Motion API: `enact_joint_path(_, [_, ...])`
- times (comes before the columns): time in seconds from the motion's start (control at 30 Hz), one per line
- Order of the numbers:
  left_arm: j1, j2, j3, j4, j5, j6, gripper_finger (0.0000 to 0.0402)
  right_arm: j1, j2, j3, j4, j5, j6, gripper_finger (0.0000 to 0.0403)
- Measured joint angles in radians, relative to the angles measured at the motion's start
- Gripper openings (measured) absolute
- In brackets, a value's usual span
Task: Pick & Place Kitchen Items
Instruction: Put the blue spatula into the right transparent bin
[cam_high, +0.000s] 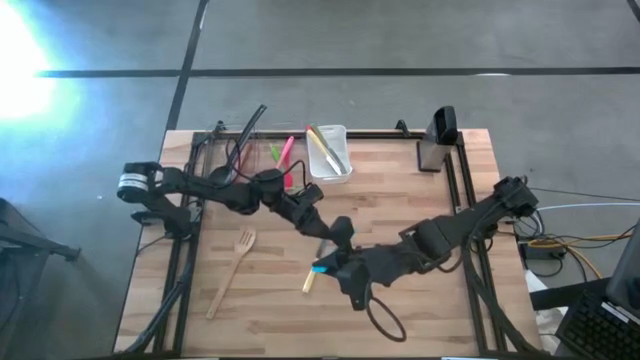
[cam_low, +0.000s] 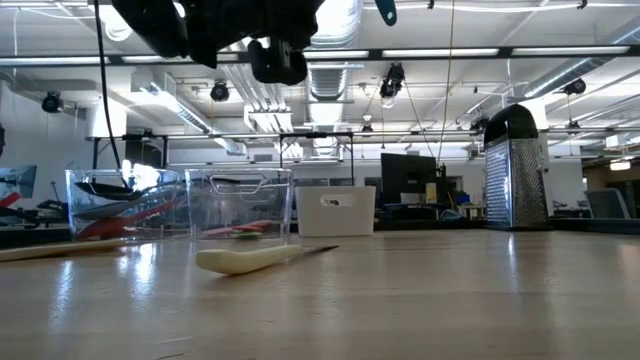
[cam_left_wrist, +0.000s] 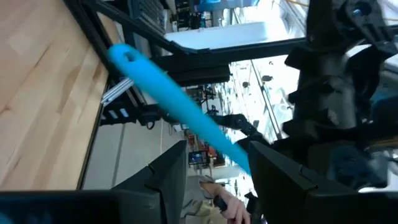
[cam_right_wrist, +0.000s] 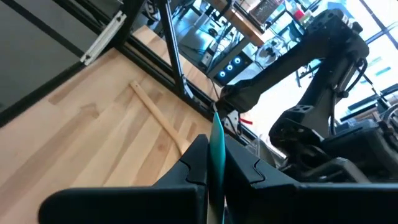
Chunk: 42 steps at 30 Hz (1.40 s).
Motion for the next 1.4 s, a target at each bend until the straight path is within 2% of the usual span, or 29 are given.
enact_joint_path(0.43, [-0.014,0.028,0.038,-0.004,-0.016,-0.037,0.0171,-0.012,0.002,0.000,0.021,-0.009,-0.079,0.0012])
enact_joint_path(0.6, [-0.018,0.029,0.038,-0.003,-0.022,-0.037,0.0171,-0.028,0.002,0.000,0.020,-0.071,-0.077,0.0012])
enact_joint_path(0.97, [-0.022,0.029,0.037,-0.003,-0.037,-0.036,0.0171,-0.060,0.004,0.000,0.028,-0.137,-0.084,0.0012])
enact_joint_path(1.2, [-0.023,0.029,0.037,-0.001,-0.044,-0.017,0.0171,-0.074,0.004,0.000,0.029,-0.142,-0.069,0.0012])
enact_joint_path(1.4, [-0.023,0.029,0.037,0.001,-0.055,0.017,0.0148,-0.076,0.005,-0.001,0.028,-0.148,-0.063,0.0012])
